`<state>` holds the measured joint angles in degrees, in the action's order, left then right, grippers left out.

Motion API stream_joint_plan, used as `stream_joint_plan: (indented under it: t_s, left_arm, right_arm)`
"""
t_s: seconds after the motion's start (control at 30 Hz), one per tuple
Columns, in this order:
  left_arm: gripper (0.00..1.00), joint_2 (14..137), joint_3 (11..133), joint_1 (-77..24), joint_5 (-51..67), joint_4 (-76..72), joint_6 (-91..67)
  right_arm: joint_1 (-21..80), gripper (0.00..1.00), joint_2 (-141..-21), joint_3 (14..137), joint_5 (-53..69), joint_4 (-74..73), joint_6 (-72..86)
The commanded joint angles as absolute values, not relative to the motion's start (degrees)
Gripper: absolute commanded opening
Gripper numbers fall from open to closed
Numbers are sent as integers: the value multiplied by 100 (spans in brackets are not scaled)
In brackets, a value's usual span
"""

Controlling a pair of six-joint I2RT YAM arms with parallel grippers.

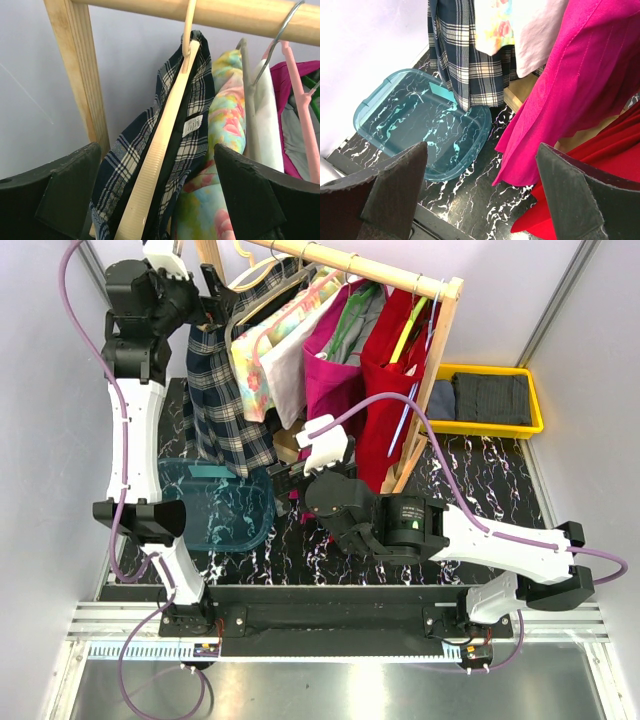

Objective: Remove the skirt from the hanger

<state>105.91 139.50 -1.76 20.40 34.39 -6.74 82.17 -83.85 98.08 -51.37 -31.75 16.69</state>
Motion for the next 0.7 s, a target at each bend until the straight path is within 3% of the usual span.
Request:
stream_joint_plan:
  t_s: [0.0,0.1,0.23,0.47,0.67]
  left_arm:
    - [99,10678,14115,-141,2382,3225,-773]
    - [98,10696,14010,-141,2417,3287,-721]
    - [90,10670,13729,-141,2522,3331,-624]
    - [45,10775,13720,-149,2830,3463,-580]
    - [18,10740,13860,-149,2769,3463,-563]
  right_arm:
    - [8235,98,-8104,9791,-5221,-2909,1626]
    - [8227,98,-8077,9800,-5256,-2909,1600]
    - [8235,98,-8016,9765,-5282,-2883,1600]
    - [8235,98,-7910,9677,-5379,-2848,1644]
    - [8227,98,-7849,9571,-5344,-2804,1714]
